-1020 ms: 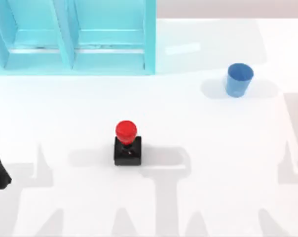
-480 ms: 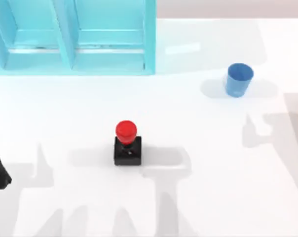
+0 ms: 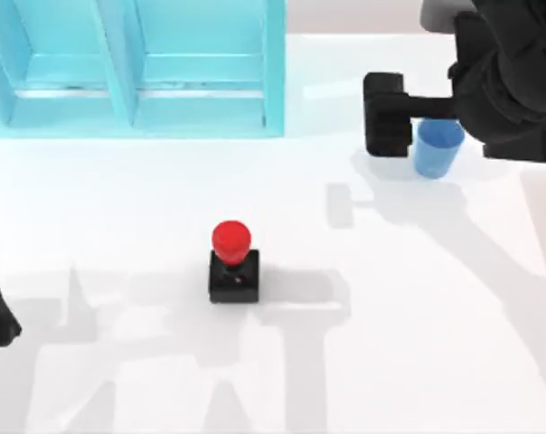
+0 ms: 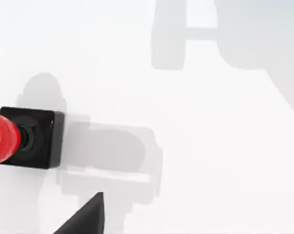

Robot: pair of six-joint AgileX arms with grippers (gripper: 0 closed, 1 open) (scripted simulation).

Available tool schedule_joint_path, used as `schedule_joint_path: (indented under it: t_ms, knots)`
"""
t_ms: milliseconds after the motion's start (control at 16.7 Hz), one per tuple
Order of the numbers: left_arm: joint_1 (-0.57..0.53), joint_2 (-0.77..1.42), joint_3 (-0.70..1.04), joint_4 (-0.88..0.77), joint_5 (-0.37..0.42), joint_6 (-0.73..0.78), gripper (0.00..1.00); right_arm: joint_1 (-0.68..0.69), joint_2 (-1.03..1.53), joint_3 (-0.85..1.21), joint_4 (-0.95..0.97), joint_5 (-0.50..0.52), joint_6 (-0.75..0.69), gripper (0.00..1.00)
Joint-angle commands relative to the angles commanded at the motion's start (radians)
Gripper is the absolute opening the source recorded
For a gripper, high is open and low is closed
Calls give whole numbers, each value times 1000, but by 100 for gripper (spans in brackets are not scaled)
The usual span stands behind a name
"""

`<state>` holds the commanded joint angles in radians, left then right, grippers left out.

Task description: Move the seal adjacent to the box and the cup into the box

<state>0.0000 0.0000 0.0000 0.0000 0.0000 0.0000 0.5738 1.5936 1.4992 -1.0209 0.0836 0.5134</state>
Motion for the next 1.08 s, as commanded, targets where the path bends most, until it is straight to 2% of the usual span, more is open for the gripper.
schedule_joint_path:
  t_ms: [360, 660, 840, 1080]
  knots:
    - [0, 0, 0, 0, 0, 0, 100, 157, 575, 572, -376, 8, 176, 100]
    - [0, 0, 0, 0, 0, 0, 100, 241, 870, 984, -547, 6, 296, 100]
    - [0, 0, 0, 0, 0, 0, 100, 270, 962, 1144, -592, 3, 343, 100]
    - [0, 0, 0, 0, 0, 0, 100, 282, 996, 1211, -605, 1, 365, 100]
